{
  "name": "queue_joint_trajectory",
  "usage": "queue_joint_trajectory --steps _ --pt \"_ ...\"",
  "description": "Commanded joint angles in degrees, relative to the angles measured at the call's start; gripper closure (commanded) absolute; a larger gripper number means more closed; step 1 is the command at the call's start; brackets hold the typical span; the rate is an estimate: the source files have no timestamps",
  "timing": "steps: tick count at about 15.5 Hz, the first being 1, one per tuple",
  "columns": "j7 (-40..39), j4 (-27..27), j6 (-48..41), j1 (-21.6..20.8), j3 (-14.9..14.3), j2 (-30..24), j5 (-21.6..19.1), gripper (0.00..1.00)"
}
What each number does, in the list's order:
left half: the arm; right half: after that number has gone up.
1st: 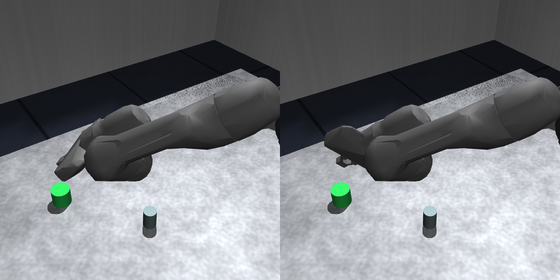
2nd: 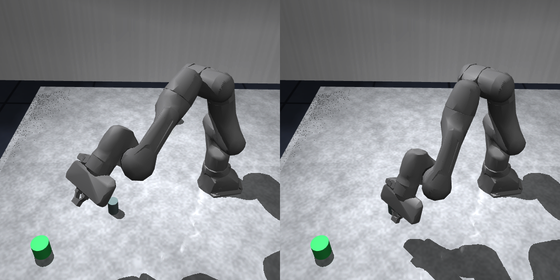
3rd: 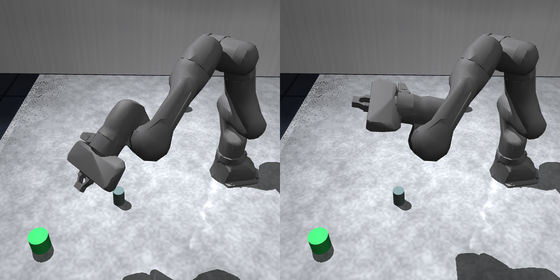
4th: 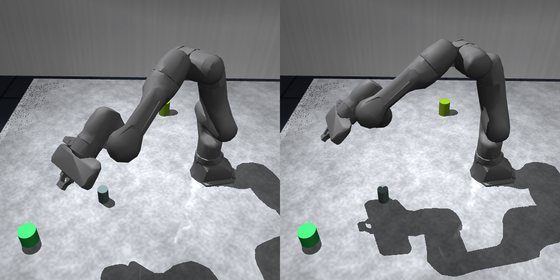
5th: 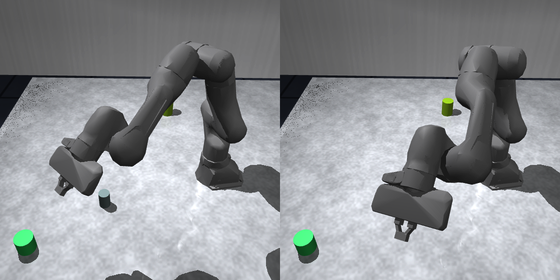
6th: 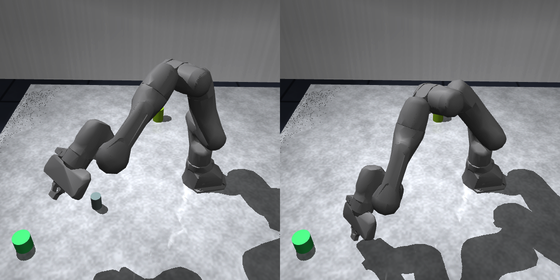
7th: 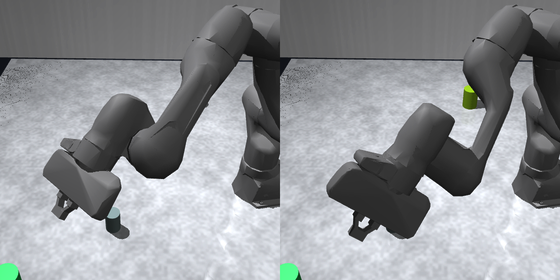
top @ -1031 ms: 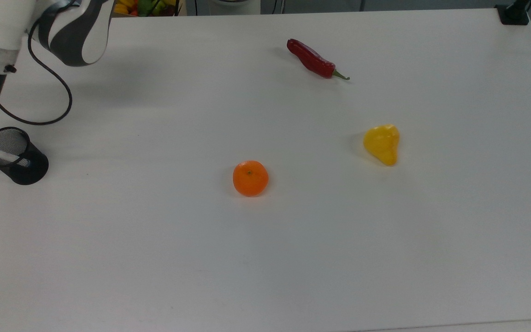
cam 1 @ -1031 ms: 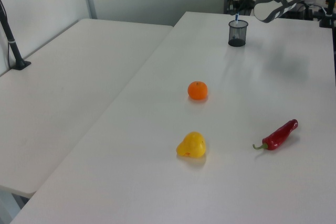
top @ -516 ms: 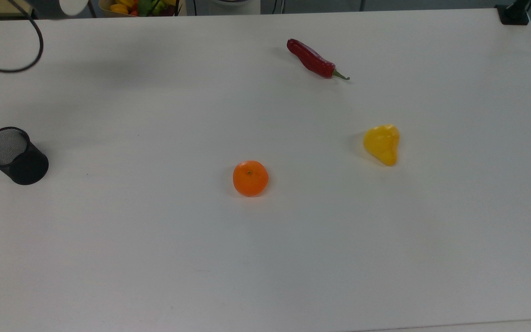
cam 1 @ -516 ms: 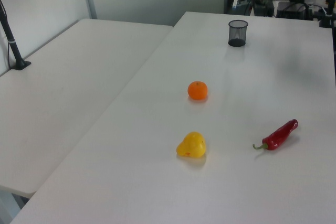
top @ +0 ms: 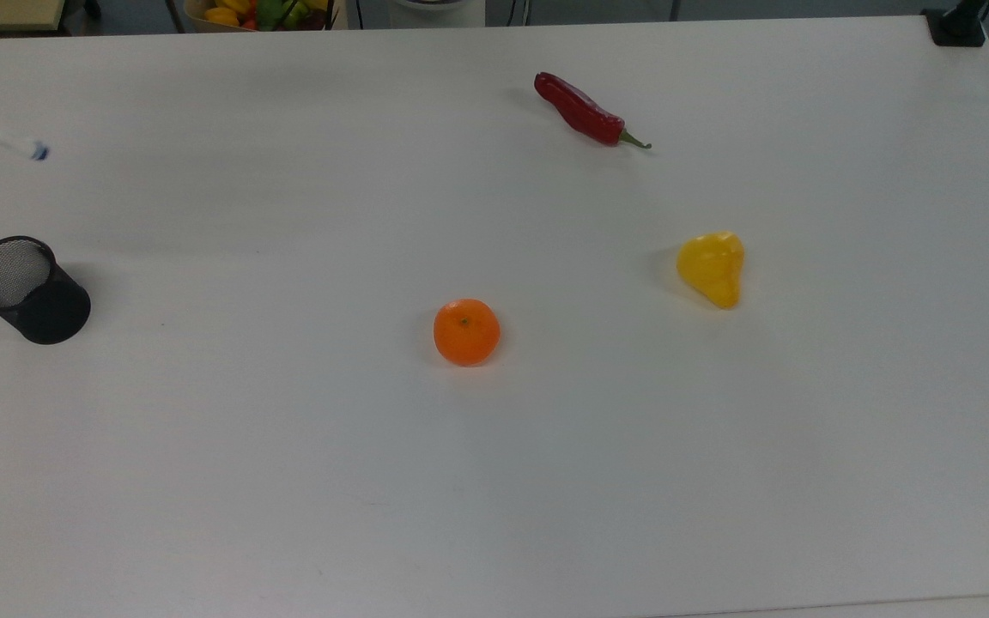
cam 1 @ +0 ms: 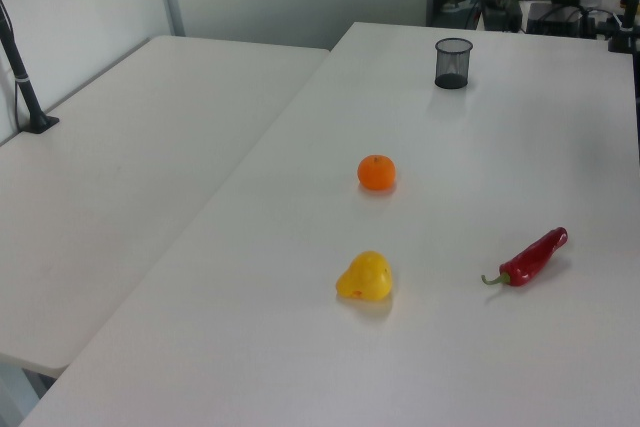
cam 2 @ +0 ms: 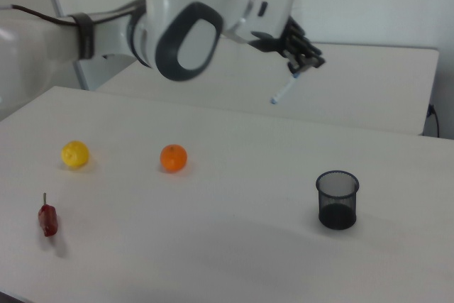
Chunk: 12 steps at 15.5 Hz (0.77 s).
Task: Take marker pen
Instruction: 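Lift the marker pen up out of the pen cup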
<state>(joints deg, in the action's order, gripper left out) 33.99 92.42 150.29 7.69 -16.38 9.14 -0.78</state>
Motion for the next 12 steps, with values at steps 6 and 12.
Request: queue_joint_trajectory --steps 6,12 --pt "-8.92 4.17 -25.01 -11.19 0.73 -9.84 -0.45 1.00" --pt "-25.16 9.08 -34.71 -11.64 7.67 -9.67 -2.46 1.00"
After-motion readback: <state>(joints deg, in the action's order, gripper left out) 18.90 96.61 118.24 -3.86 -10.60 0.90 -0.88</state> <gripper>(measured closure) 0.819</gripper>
